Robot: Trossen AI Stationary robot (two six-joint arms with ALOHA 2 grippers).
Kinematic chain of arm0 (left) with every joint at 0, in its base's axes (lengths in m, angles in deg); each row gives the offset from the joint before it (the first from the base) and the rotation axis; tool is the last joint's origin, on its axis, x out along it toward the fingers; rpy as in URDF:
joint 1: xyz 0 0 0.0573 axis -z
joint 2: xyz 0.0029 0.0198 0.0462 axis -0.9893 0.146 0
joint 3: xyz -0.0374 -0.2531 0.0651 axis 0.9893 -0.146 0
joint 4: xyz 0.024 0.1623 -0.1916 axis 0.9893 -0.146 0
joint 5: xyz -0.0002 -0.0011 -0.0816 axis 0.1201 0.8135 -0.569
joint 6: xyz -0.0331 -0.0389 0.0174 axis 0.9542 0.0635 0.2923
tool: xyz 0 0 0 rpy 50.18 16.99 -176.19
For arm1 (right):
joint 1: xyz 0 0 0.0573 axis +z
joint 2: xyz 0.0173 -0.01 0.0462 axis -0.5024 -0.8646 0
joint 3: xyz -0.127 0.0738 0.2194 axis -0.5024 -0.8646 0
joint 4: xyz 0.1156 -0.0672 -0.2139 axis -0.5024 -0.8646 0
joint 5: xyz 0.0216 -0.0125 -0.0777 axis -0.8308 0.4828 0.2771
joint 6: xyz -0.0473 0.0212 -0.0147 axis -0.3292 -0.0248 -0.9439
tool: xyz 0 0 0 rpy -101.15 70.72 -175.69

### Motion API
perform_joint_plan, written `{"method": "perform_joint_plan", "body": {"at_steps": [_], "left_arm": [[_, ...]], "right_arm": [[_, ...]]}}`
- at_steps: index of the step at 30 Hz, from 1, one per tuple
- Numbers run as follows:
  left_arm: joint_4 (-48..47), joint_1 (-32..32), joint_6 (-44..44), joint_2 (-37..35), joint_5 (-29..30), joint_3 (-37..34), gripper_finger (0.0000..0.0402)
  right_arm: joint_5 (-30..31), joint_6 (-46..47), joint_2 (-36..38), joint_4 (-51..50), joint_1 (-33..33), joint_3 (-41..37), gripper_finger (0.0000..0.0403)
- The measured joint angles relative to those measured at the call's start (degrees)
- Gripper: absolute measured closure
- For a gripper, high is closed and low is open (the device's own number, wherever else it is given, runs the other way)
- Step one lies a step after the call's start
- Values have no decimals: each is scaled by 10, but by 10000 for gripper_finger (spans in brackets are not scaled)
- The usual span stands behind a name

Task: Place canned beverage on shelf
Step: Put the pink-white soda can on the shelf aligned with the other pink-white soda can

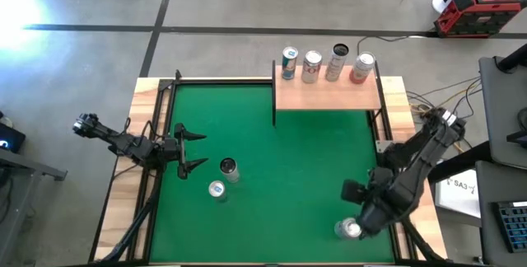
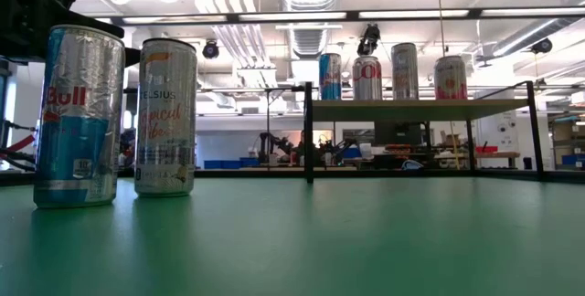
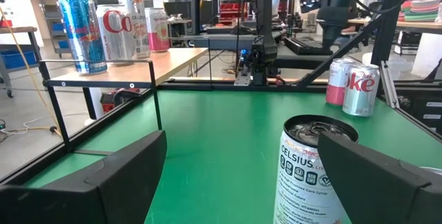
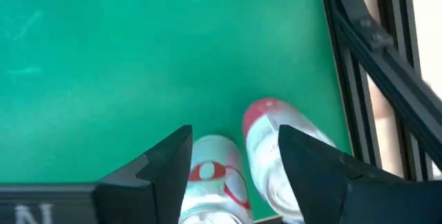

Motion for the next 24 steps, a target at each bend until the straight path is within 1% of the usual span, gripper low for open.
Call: {"method": "perform_joint_plan", "body": {"at_steps": [4, 10, 16, 19, 24], "left_arm": [[0, 0, 0, 0, 0, 0, 41], [0, 0, 0, 0, 0, 0, 41], [0, 0, 0, 0, 0, 0, 41], [0, 0, 0, 0, 0, 0, 41], [0, 0, 0, 0, 0, 0, 41]], "right_arm": [[-9, 56, -14, 5, 22, 14, 162], [-34, 148, -23, 16, 42, 27, 99], [-53, 214, -31, 36, 60, 34, 42], [-58, 244, -38, 50, 70, 34, 31], [-57, 248, -56, 58, 78, 34, 29]]}}
